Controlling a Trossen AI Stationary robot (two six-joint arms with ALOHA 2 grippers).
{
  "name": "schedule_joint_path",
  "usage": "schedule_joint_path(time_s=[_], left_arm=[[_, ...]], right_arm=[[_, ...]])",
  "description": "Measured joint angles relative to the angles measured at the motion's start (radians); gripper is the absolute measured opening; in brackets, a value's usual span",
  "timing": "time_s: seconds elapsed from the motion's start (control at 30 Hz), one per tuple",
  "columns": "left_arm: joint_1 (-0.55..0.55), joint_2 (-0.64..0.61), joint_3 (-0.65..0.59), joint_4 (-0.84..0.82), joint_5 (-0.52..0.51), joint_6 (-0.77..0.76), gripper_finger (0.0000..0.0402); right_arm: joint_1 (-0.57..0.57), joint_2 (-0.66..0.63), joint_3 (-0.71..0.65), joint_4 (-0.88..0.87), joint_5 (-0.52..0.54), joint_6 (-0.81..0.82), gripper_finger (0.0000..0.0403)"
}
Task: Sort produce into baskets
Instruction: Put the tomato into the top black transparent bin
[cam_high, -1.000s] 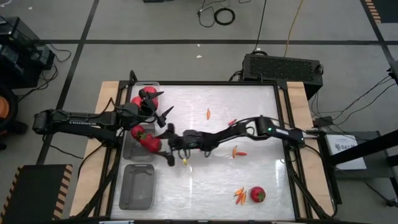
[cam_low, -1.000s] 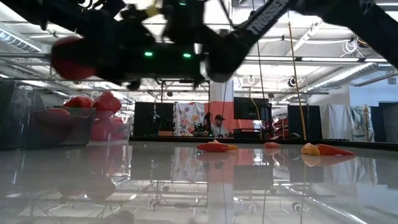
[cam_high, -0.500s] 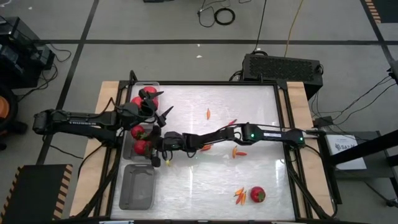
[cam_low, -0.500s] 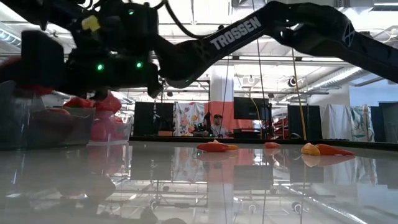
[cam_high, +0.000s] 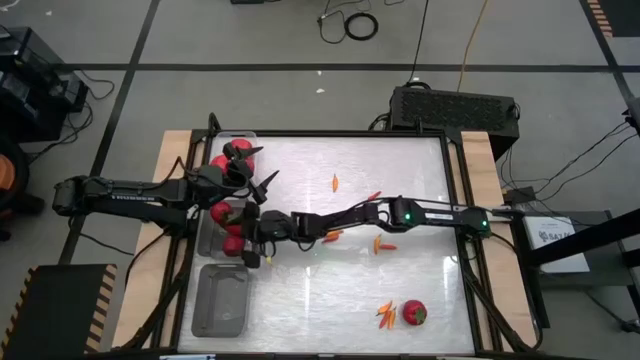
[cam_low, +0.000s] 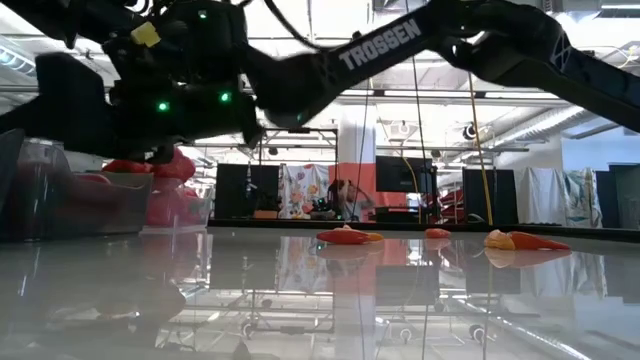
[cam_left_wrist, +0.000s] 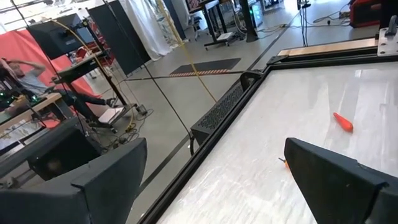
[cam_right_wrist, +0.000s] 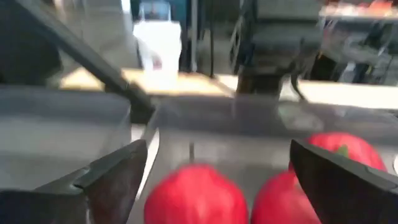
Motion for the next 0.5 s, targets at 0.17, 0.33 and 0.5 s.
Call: schedule_joint_path(time_s=[0.17,0.33,0.5], left_arm=[[0.0,0.0,0.0,0.001,0.0,0.0,0.0384],[0.004,-0.001,0.0,0.019,-0.017,-0.012,0.0384],[0.013,-0.001,0.0,0.029,-0.038,-0.036,0.0384]], right_arm=[[-0.011,-0.112,0.0,-0.277,0.0,-0.037,0.0384],[-0.018,-0.216,0.0,-0.587,-0.008,-0.039,0.0384],[-0.023,-0.299,0.0,-0.917,-0.087,0.002,0.0384]])
